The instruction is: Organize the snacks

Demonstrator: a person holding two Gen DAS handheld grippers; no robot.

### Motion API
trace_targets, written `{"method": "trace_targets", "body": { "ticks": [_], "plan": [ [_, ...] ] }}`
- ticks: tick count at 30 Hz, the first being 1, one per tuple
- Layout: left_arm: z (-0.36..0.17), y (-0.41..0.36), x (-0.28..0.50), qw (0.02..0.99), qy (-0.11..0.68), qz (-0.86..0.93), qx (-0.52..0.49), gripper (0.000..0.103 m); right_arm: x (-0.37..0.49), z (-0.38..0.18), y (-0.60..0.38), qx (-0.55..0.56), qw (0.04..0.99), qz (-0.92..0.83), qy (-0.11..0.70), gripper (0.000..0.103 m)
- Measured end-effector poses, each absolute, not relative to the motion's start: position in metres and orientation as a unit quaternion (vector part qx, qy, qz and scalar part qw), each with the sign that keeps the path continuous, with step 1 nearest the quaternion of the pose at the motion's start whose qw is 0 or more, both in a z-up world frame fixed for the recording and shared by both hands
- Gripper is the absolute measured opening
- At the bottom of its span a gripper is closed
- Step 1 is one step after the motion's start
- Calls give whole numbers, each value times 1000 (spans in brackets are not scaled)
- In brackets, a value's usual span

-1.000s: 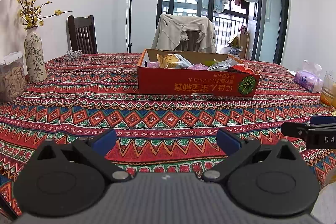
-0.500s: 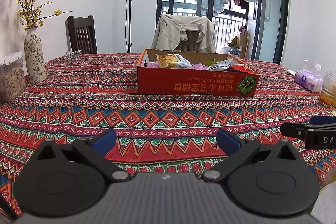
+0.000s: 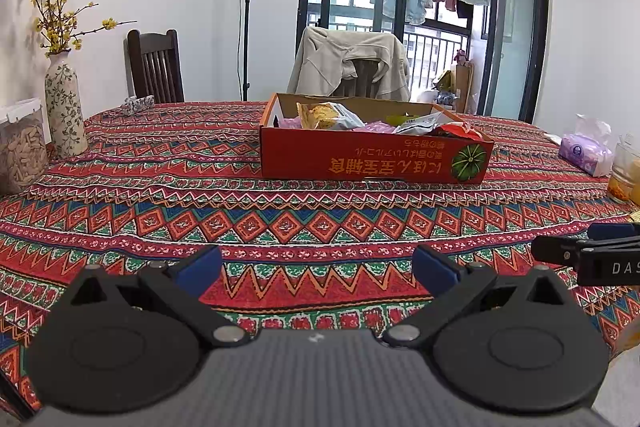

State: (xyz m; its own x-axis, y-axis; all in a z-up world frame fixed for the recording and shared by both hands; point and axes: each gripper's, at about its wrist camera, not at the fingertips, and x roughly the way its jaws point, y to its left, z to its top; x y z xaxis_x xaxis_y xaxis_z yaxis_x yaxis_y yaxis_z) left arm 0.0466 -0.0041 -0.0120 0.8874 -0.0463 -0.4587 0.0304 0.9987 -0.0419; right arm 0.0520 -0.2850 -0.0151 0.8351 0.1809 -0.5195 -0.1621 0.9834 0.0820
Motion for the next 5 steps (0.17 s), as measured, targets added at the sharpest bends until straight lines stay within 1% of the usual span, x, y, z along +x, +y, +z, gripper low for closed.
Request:
{"method": "trace_targets", "body": {
  "ticks": [5],
  "plan": [
    [-13, -1, 48, 971, 238, -23, -28, 103, 52, -18, -287, 17, 957, 90, 277, 103]
  ]
}}
